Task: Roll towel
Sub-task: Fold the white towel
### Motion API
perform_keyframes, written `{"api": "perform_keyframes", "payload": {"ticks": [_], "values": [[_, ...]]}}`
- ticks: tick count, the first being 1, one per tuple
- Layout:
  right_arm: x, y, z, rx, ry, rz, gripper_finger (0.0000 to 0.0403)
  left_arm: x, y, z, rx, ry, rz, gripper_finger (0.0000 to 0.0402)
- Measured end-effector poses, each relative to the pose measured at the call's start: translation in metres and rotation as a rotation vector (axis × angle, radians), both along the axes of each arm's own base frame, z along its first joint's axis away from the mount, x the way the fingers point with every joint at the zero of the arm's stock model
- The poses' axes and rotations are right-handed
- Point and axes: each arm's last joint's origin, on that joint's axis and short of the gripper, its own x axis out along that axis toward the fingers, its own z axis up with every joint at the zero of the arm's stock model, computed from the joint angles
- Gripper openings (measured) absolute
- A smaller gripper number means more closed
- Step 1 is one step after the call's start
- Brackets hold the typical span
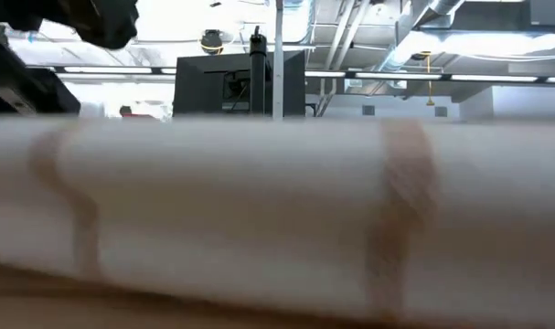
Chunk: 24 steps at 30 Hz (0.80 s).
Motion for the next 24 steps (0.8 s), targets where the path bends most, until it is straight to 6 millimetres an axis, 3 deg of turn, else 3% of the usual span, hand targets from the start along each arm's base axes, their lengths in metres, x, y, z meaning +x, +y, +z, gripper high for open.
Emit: {"api": "perform_keyframes", "payload": {"ticks": [6,11,16,24], "values": [[0.001,-0.004,0.014,0.046,0.009,0.002,0.0,0.01,0.021,0.009,-0.045,-0.002,-0.039,0.0],[0.0,-0.017,0.023,0.217,-0.02,-0.016,0.0,0.015,0.036,0.008,-0.044,0.002,-0.092,0.0],[-0.011,-0.048,0.023,0.364,-0.041,-0.127,0.0,0.02,0.051,0.011,-0.031,-0.014,-0.126,0.0],[-0.029,-0.09,0.015,0.445,-0.064,-0.185,0.0,0.031,0.072,0.006,0.004,-0.046,-0.177,0.0]]}}
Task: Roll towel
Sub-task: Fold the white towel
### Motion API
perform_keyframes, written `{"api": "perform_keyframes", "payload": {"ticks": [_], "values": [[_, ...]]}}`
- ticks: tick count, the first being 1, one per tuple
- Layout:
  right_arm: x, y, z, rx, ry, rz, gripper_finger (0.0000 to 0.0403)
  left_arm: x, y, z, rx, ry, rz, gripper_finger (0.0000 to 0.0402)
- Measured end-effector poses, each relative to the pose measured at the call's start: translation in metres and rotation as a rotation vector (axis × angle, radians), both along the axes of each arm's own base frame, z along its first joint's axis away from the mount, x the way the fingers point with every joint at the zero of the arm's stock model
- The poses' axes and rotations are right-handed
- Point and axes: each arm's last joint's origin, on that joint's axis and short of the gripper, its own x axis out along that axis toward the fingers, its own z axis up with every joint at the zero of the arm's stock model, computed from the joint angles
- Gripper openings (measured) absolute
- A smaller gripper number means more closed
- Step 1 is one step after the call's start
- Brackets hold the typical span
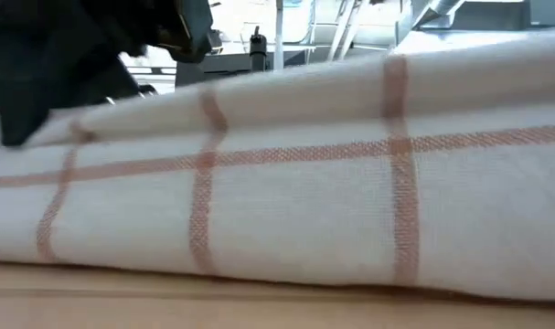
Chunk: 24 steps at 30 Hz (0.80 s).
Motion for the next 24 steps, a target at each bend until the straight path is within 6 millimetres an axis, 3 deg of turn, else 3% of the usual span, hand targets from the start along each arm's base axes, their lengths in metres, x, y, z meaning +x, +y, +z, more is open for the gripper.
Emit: {"api": "perform_keyframes", "payload": {"ticks": [5,12,21,24], "values": [[-0.001,-0.017,-0.016,0.011,0.03,-0.012,0.0,0.003,0.013,-0.004,0.04,-0.008,0.025,0.0],[0.001,-0.035,-0.033,-0.01,0.059,-0.044,0.0,-0.005,0.022,-0.024,0.111,0.008,0.111,0.0],[0.002,-0.043,-0.037,-0.053,0.103,-0.05,0.0032,-0.004,0.025,-0.026,0.211,-0.034,0.153,0.0001],[0.002,-0.044,-0.037,-0.04,0.133,-0.075,0.005,-0.004,0.026,-0.026,0.22,-0.03,0.139,0.0018]]}}
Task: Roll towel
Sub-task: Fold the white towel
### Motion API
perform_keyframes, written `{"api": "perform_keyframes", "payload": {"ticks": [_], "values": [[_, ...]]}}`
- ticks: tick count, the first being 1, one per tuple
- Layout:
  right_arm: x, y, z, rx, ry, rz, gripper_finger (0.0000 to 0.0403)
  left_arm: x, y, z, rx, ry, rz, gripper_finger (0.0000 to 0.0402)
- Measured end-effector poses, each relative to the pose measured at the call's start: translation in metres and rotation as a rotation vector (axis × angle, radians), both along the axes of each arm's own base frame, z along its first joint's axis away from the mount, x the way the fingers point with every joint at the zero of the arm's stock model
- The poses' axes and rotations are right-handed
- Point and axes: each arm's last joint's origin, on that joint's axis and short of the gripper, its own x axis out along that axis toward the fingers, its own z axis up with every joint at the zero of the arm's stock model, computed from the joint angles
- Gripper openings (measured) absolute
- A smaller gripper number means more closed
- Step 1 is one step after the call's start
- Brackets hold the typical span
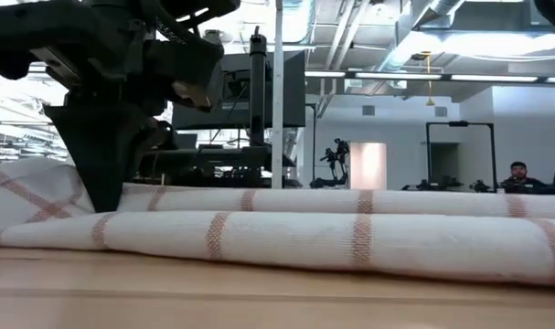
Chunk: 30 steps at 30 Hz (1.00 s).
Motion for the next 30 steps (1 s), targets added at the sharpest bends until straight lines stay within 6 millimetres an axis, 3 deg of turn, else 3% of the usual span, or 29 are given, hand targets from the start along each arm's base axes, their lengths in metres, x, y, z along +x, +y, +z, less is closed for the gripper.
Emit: {"api": "perform_keyframes", "payload": {"ticks": [4,10,16,19,24,30], "values": [[0.0,-0.003,0.005,0.017,0.007,0.001,0.0083,-0.001,0.002,0.003,0.013,0.026,-0.01,0.0068],[-0.01,-0.013,0.027,0.043,0.026,-0.013,0.0139,0.005,0.009,0.029,0.081,0.058,-0.05,0.0133],[-0.023,-0.02,0.054,0.128,-0.006,-0.048,0.0181,0.008,0.013,0.067,0.134,-0.056,-0.074,0.0152],[-0.02,-0.014,0.062,0.13,-0.17,-0.092,0.0189,0.007,0.005,0.074,0.123,-0.126,-0.129,0.0151],[-0.001,0.001,0.054,0.042,-0.422,-0.122,0.0183,0.002,-0.02,0.058,0.022,-0.196,-0.264,0.0146],[0.012,0.012,0.013,0.046,-0.279,-0.032,0.017,-0.022,-0.024,0.017,-0.021,-0.076,-0.212,0.0138]]}}
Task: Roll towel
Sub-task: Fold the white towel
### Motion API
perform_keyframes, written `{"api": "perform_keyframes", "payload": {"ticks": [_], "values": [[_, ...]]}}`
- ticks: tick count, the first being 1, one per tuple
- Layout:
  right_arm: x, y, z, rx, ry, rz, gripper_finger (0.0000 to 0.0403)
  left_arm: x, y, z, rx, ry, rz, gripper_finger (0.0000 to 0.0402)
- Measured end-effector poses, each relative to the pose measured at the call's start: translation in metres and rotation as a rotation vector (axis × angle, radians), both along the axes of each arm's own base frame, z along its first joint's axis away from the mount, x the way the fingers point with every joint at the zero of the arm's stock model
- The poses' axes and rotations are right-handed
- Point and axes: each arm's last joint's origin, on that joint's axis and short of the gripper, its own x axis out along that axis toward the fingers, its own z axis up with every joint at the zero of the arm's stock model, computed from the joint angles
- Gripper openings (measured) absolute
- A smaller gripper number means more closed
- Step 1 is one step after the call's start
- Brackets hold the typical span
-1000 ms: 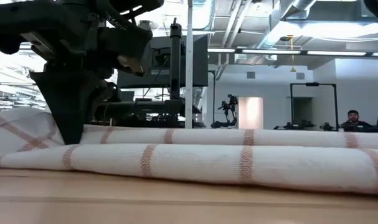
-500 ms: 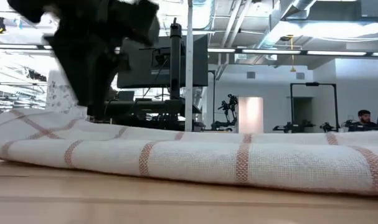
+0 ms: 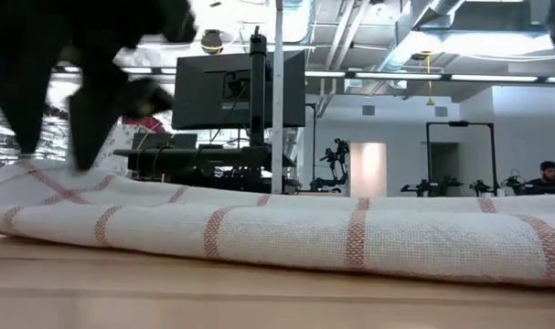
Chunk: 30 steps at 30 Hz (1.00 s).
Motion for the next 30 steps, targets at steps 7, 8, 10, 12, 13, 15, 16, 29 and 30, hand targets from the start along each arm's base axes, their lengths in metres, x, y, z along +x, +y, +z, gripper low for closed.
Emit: {"api": "perform_keyframes", "payload": {"ticks": [7,8,10,12,13,15,16,29,30], "values": [[-0.01,0.011,-0.027,0.016,0.197,0.138,0.0163,-0.013,0.006,-0.03,-0.022,0.015,0.106,0.0133],[-0.011,0.013,-0.027,0.032,0.213,0.151,0.0162,-0.014,0.006,-0.031,-0.027,0.017,0.121,0.0133],[-0.013,0.015,-0.024,0.074,0.229,0.162,0.016,-0.014,0.007,-0.029,-0.027,0.029,0.14,0.0133],[-0.013,0.015,-0.012,0.148,0.211,0.179,0.0158,-0.015,0.007,-0.018,-0.019,0.041,0.149,0.0133],[-0.012,0.017,-0.001,0.197,0.181,0.184,0.0157,-0.014,0.007,-0.009,-0.025,0.034,0.156,0.0133],[-0.01,0.021,0.025,0.29,0.092,0.178,0.0156,-0.008,0.004,0.016,-0.074,-0.067,0.167,0.0133],[-0.009,0.022,0.035,0.315,0.048,0.151,0.0155,-0.006,0.003,0.028,-0.098,-0.123,0.171,0.0133],[0.038,0.002,0.121,-0.138,-0.482,0.097,0.0156,0.016,0.012,0.126,0.049,-0.457,-0.067,0.0155],[0.038,0.009,0.127,-0.228,-0.449,0.158,0.0155,0.014,0.006,0.132,0.088,-0.443,-0.095,0.016]]}}
